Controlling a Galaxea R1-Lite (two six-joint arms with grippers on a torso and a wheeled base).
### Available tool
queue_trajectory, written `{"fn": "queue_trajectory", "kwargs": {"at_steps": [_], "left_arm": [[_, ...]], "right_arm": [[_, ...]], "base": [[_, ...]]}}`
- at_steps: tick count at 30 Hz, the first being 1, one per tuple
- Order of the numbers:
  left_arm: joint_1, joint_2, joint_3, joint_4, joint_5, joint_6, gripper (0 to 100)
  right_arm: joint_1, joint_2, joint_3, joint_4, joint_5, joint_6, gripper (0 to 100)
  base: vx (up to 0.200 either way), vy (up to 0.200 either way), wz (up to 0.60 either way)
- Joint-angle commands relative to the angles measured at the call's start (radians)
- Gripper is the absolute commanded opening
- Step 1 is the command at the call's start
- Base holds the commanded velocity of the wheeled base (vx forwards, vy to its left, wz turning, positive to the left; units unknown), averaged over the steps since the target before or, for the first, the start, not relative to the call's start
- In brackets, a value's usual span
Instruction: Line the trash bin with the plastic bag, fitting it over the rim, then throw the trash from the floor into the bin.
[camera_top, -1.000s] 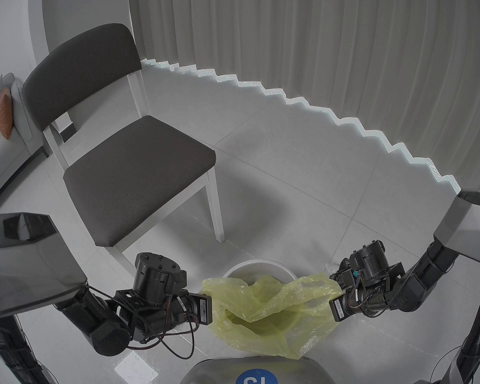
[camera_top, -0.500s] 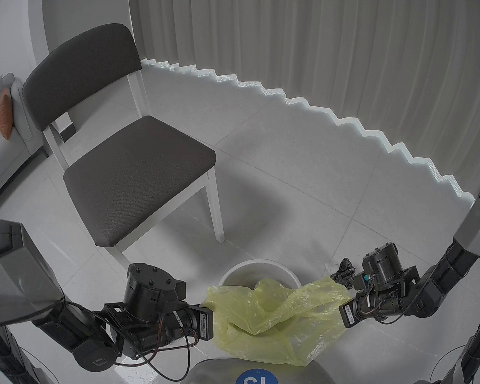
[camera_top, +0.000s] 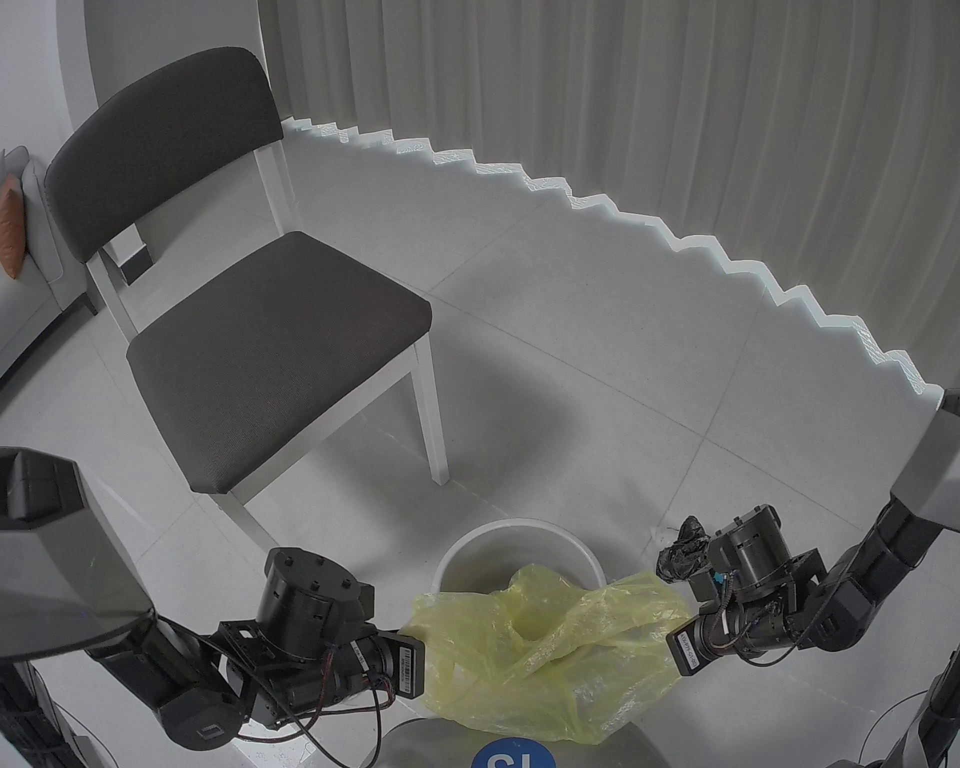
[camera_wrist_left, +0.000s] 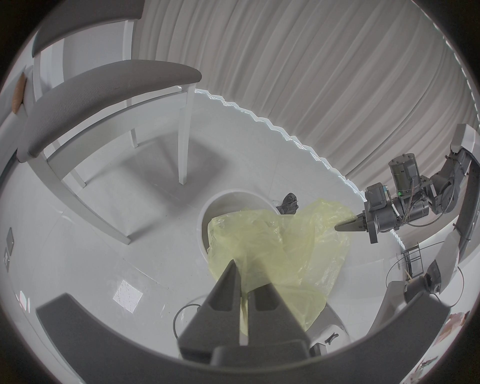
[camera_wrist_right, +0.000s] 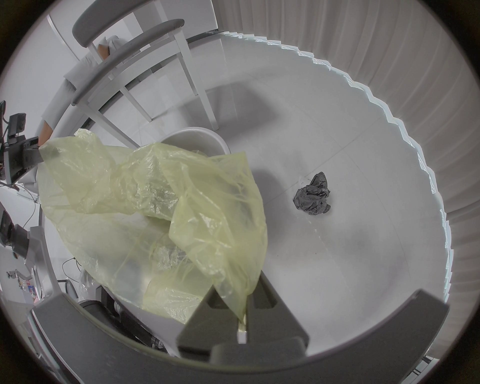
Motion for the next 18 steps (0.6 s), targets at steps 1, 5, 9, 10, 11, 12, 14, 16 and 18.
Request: {"fn": "queue_trajectory", "kwargs": {"at_steps": [1,5,9,10,11,12,14,16,18], "left_arm": [[0.022,0.093,-0.029,-0.003,-0.003,0.001,0],[0.066,0.153,-0.075,-0.003,-0.017,0.006,0],[0.12,0.204,-0.138,-0.003,-0.06,0.009,0],[0.13,0.213,-0.153,-0.001,-0.063,0.009,0],[0.143,0.224,-0.173,-0.001,-0.066,0.009,0],[0.153,0.23,-0.187,-0.001,-0.068,0.009,0],[0.17,0.247,-0.211,-0.001,-0.077,0.009,0],[0.175,0.259,-0.224,0.0,-0.083,0.01,0],[0.178,0.282,-0.242,-0.001,-0.083,0.009,0]], "right_arm": [[0.01,0.103,-0.055,0.002,0.0,0.001,0],[0.004,0.167,-0.107,0.002,0.002,0.001,0],[-0.013,0.212,-0.175,0.005,0.003,0.001,0],[-0.019,0.212,-0.189,0.005,0.003,0.001,0],[-0.028,0.213,-0.206,0.005,0.008,0.001,0],[-0.036,0.215,-0.218,0.006,0.014,0.001,0],[-0.053,0.213,-0.241,0.026,0.022,0.001,0],[-0.063,0.212,-0.262,0.062,0.023,0.001,0],[-0.086,0.209,-0.293,0.117,0.025,0.001,0]], "base": [[0.0,0.0,0.0],[0.0,0.0,0.0],[0.0,0.0,0.0],[0.0,0.0,0.0],[0.0,0.0,0.0],[0.0,0.0,0.0],[0.0,0.0,0.0],[0.0,0.0,0.0],[0.0,0.0,0.0]]}}
